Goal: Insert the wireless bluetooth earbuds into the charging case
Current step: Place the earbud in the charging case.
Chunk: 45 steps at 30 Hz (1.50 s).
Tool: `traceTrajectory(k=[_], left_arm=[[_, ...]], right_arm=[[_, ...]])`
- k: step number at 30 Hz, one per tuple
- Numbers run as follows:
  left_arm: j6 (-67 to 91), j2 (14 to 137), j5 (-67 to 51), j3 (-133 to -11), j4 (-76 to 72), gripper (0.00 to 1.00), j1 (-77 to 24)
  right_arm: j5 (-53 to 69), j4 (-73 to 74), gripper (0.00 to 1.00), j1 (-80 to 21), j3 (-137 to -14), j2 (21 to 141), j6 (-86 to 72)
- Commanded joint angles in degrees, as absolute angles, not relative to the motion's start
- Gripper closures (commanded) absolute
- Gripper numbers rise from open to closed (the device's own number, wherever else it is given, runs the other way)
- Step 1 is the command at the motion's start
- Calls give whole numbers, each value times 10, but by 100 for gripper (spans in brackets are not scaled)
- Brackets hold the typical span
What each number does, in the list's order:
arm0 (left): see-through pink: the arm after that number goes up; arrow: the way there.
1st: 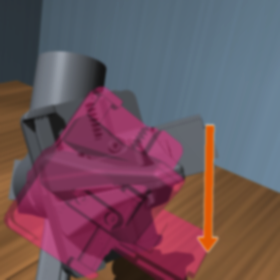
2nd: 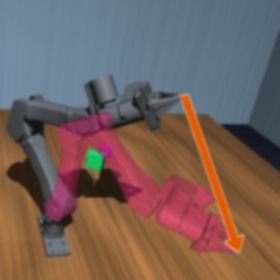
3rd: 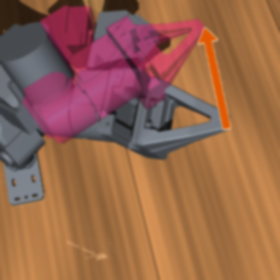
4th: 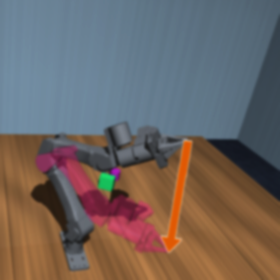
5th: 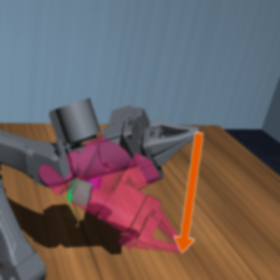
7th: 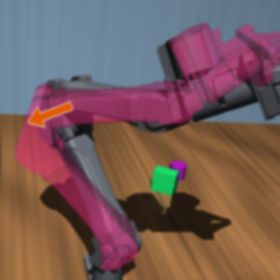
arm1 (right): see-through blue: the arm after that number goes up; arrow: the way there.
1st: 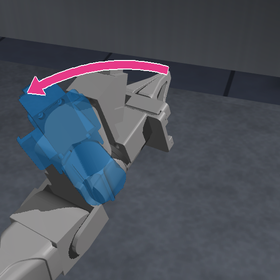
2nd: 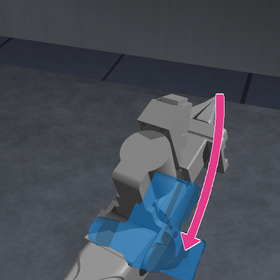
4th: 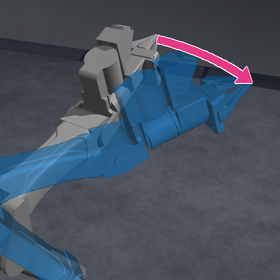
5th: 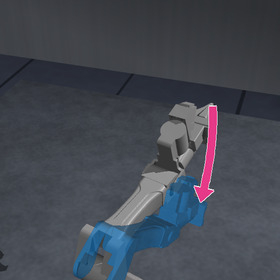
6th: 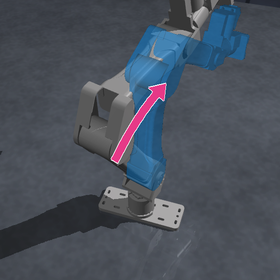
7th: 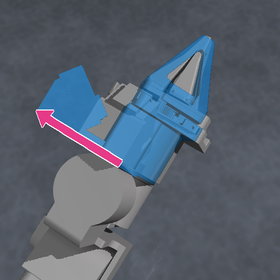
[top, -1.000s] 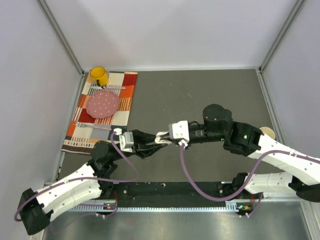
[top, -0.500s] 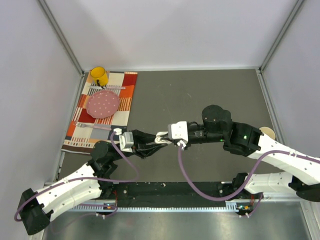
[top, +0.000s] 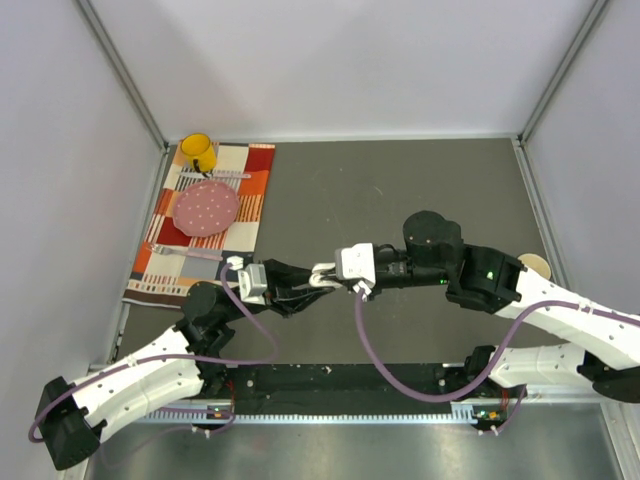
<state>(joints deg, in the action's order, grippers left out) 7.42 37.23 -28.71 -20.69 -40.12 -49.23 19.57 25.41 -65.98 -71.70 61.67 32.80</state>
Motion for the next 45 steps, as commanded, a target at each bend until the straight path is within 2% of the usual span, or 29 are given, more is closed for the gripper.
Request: traceTrajectory(k=[1, 13, 18, 19, 21, 22, 27, 29, 33, 38, 41, 44, 45], left_arm=[[79, 363, -280, -229, -442, 100, -494], [79, 359, -272, -228, -448, 100, -493], [79, 358, -268, -224, -448, 100, -494], [79, 358, -268, -224, -448, 100, -494], [78, 357, -267, -222, -447, 100, -493], [78, 356, -265, -221, -447, 100, -494], [77, 351, -262, -216, -446, 100, -494], [77, 349, -258, -214, -445, 100, -494], [75, 340, -249, -207, -439, 100, -494], [67, 332, -228, -200, -432, 100, -494], [60, 325, -212, -198, -418, 100, -494], [53, 314, -193, -194, -411, 100, -493], [48, 307, -189, -192, -411, 100, -493]], right_arm=[[208, 253, 100, -677, -735, 621, 313], [184, 265, 98, -681, -735, 628, 301], [171, 264, 89, -681, -738, 625, 308], [165, 264, 82, -681, -738, 623, 310], [161, 263, 77, -681, -741, 621, 312], [156, 264, 72, -682, -741, 621, 314], [150, 244, 68, -682, -743, 613, 314], [151, 230, 62, -681, -738, 602, 310], [156, 171, 47, -682, -715, 573, 307], [151, 86, 38, -681, -668, 520, 284], [103, 12, 33, -681, -631, 496, 258], [-24, -82, 29, -681, -592, 469, 215], [-118, -104, 26, -679, -582, 459, 202]])
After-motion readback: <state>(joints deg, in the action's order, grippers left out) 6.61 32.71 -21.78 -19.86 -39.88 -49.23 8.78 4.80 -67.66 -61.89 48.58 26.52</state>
